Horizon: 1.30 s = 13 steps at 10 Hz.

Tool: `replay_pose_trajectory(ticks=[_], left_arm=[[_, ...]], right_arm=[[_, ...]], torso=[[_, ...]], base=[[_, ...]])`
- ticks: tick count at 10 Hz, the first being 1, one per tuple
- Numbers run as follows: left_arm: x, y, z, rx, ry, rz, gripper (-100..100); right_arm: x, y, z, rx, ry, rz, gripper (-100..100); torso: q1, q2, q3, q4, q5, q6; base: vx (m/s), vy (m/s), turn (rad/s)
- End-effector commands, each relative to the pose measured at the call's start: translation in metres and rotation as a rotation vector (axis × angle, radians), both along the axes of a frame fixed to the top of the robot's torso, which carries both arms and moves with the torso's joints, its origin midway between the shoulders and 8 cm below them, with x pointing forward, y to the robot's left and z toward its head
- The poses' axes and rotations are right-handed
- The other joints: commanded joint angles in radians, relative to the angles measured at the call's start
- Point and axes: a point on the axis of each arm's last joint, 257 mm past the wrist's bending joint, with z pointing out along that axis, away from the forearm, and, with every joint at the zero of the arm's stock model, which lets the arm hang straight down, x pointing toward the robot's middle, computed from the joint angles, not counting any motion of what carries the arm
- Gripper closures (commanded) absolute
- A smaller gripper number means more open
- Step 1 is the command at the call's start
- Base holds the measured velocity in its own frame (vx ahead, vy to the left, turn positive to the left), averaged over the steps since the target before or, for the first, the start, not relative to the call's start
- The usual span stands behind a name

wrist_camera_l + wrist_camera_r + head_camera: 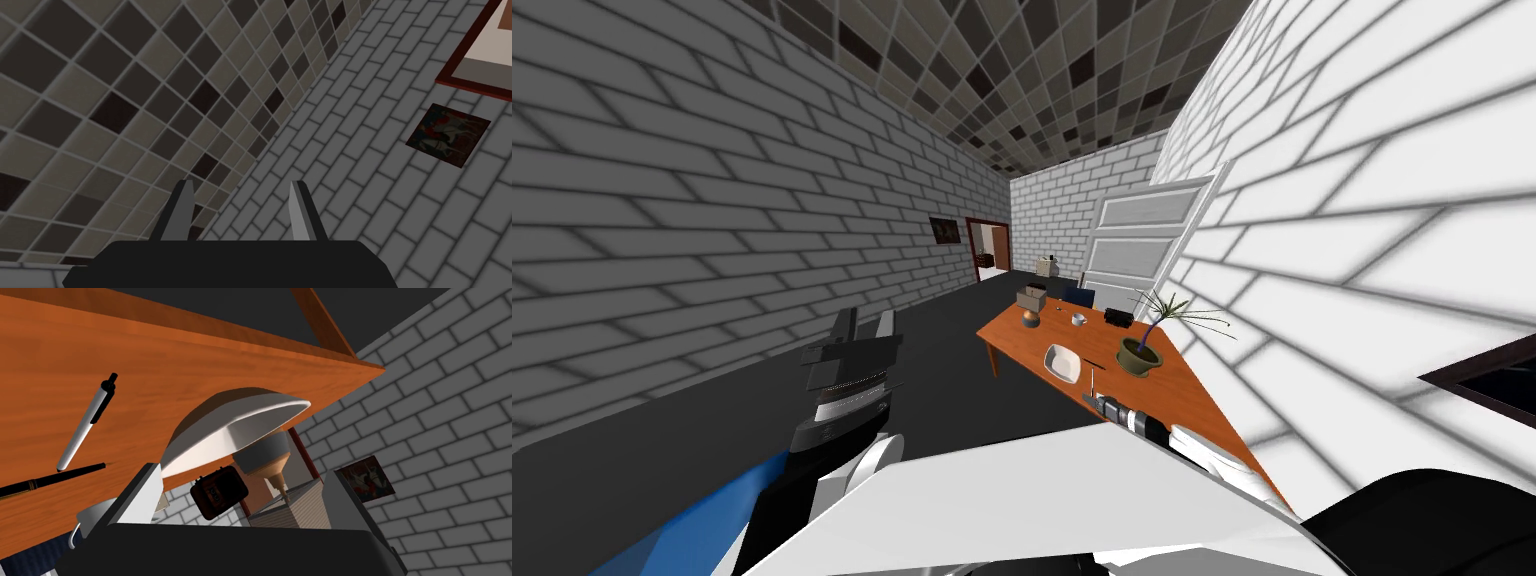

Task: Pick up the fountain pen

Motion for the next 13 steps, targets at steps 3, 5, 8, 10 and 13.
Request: replay_pose_trajectory(ticks=[3, 5, 8, 10, 13], left_arm=[[0.000, 0.000, 0.000, 0.000, 0.000, 0.000, 0], [0.000, 0.000, 0.000, 0.000, 0.000, 0.000, 0], [0.000, 0.000, 0.000, 0.000, 0.000, 0.000, 0], [0.000, 0.000, 0.000, 0.000, 0.000, 0.000, 0], [0.000, 0.000, 0.000, 0.000, 0.000, 0.000, 0]], right_arm=[[-0.033, -0.034, -0.028, -0.106, 0.087, 0.016, -100], [-0.053, -0.059, -0.041, -0.169, 0.140, 0.027, -100], [-0.086, -0.099, -0.056, -0.268, 0.220, 0.045, -100], [-0.108, -0.128, -0.063, -0.334, 0.275, 0.057, -100], [-0.143, -0.169, -0.067, -0.426, 0.357, 0.078, -100]], torso=[[0.000, 0.000, 0.000, 0.000, 0.000, 0.000], [0.000, 0.000, 0.000, 0.000, 0.000, 0.000], [0.000, 0.000, 0.000, 0.000, 0.000, 0.000], [0.000, -0.001, 0.000, 0.000, 0.000, 0.000], [0.000, -0.001, -0.001, 0.000, 0.000, 0.001]], base=[[0.011, -0.024, 0.282], [0.010, -0.026, 0.285], [0.008, -0.023, 0.327], [0.009, -0.025, 0.359], [0.019, -0.026, 0.268]])
